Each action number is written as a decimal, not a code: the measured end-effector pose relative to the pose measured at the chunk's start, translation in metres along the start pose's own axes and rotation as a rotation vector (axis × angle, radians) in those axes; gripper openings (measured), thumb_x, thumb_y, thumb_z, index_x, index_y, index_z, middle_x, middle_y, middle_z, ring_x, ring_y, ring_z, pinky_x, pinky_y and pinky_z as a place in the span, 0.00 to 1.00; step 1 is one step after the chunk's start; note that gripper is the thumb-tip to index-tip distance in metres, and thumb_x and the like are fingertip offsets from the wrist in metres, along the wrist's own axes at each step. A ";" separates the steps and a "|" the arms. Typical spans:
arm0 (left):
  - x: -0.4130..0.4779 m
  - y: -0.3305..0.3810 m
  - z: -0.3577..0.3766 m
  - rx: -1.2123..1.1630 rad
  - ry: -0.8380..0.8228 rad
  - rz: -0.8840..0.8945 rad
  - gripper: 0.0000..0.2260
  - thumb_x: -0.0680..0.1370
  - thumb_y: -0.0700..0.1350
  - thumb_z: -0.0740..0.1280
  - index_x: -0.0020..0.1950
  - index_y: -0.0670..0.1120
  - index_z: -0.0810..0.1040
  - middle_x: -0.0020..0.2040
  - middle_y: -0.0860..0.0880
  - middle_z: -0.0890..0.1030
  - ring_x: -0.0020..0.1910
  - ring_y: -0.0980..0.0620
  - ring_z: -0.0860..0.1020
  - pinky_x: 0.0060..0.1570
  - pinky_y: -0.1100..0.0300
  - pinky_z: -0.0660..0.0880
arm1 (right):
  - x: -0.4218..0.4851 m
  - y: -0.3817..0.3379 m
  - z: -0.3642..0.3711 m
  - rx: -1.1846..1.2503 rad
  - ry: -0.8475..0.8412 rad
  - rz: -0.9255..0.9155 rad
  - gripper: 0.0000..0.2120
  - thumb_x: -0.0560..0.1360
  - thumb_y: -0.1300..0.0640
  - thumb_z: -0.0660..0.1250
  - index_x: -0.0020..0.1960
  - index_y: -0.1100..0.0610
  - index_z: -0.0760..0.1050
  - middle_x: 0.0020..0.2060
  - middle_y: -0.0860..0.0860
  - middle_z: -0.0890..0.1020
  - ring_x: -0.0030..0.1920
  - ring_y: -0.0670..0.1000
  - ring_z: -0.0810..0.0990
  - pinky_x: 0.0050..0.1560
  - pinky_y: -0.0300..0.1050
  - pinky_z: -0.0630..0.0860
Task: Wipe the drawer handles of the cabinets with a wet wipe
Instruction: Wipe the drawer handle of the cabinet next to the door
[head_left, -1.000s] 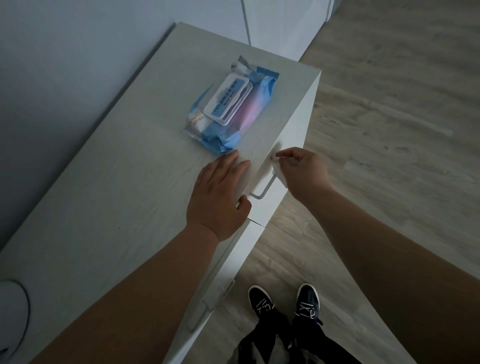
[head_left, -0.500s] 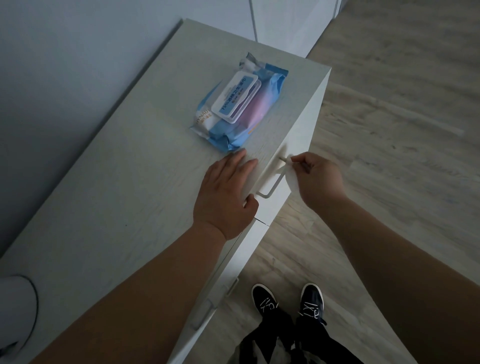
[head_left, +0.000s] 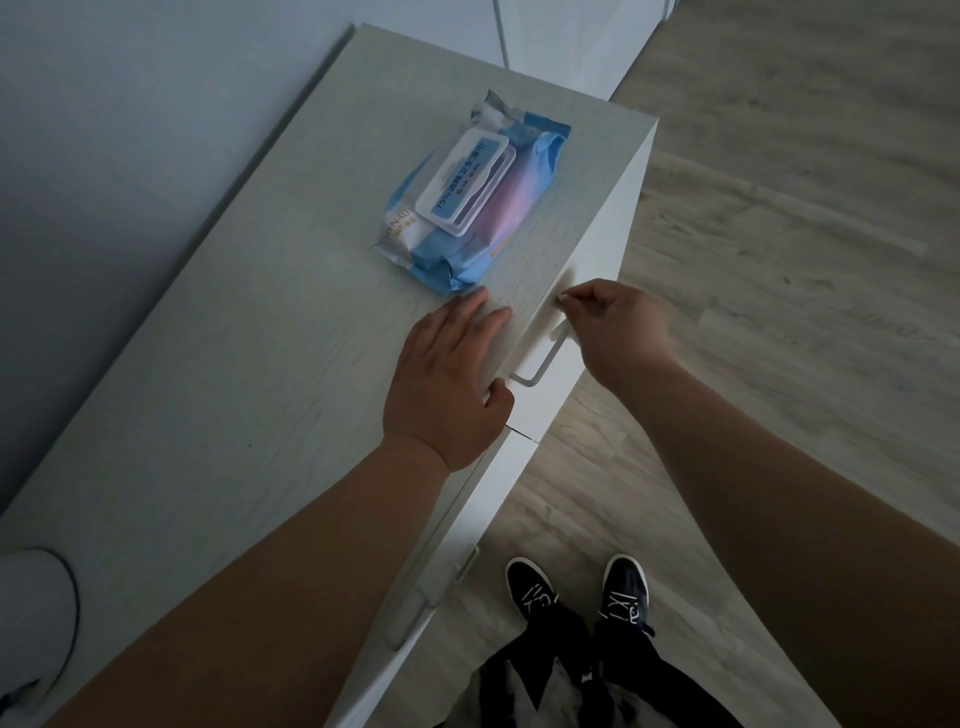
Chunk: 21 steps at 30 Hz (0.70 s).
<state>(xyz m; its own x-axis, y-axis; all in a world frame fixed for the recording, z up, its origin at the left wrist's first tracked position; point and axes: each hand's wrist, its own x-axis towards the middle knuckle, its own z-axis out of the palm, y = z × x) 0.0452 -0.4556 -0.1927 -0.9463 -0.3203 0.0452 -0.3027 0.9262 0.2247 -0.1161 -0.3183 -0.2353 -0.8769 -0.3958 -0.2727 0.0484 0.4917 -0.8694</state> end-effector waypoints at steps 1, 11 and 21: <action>0.000 0.000 0.000 0.002 -0.001 0.000 0.32 0.75 0.48 0.67 0.80 0.51 0.66 0.82 0.49 0.64 0.81 0.49 0.61 0.78 0.45 0.62 | 0.002 -0.001 0.001 -0.003 -0.001 -0.002 0.05 0.79 0.48 0.71 0.47 0.46 0.84 0.36 0.41 0.84 0.38 0.43 0.81 0.32 0.31 0.71; 0.000 -0.001 0.000 -0.007 0.007 0.004 0.32 0.75 0.49 0.65 0.80 0.50 0.67 0.82 0.49 0.64 0.81 0.49 0.61 0.79 0.45 0.61 | 0.002 0.000 0.003 -0.005 0.012 0.044 0.07 0.79 0.48 0.71 0.46 0.49 0.84 0.34 0.43 0.83 0.34 0.44 0.79 0.31 0.36 0.73; 0.000 -0.001 0.000 -0.029 0.020 0.002 0.32 0.74 0.47 0.66 0.79 0.50 0.68 0.82 0.49 0.64 0.81 0.49 0.62 0.79 0.46 0.61 | -0.004 0.013 -0.003 0.099 -0.016 0.086 0.09 0.78 0.46 0.72 0.44 0.50 0.83 0.29 0.37 0.80 0.30 0.39 0.75 0.34 0.36 0.72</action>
<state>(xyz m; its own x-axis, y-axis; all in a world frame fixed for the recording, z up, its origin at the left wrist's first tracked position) 0.0451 -0.4567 -0.1932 -0.9445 -0.3221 0.0647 -0.2968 0.9210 0.2525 -0.1136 -0.3086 -0.2442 -0.8597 -0.3686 -0.3537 0.1706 0.4456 -0.8788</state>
